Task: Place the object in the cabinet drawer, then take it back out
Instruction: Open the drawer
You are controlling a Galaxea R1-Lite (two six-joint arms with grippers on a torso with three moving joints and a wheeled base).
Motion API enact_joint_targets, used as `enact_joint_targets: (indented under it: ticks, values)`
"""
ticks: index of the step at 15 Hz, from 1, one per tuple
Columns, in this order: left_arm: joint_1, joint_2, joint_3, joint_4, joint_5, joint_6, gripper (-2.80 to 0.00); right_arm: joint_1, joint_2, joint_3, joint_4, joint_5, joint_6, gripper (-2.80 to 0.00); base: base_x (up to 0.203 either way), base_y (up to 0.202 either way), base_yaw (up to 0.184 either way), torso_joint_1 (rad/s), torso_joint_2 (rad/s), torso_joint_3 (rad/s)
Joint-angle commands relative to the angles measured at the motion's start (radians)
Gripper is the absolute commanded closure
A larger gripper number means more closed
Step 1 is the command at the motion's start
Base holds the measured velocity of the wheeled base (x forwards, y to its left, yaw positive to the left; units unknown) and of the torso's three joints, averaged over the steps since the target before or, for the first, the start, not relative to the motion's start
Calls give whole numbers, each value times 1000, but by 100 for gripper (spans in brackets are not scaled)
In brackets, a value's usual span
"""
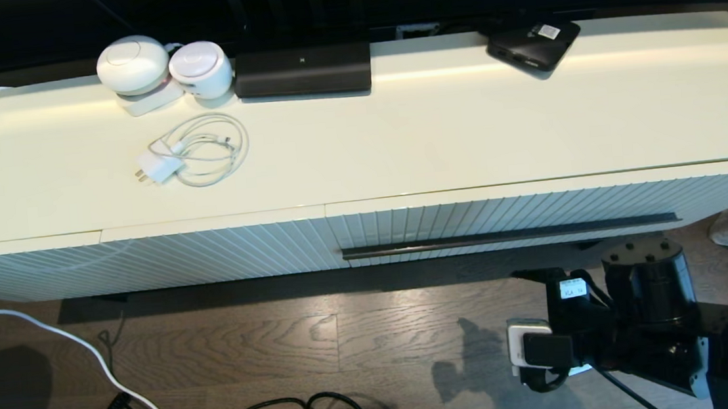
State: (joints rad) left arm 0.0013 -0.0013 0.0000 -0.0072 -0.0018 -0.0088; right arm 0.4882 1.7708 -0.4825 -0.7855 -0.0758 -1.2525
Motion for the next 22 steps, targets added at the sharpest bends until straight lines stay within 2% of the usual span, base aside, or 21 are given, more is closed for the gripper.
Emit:
enact_joint_targets:
  ticks: [1, 22]
  values:
    - [0, -2, 0, 0, 0, 0, 0, -18, 46, -23, -5, 23, -23, -280, 0, 0, 0, 0, 0, 0]
    - [0, -2, 0, 0, 0, 0, 0, -103, 225, -220, -67, 50, -77, -280, 0, 0, 0, 0, 0, 0]
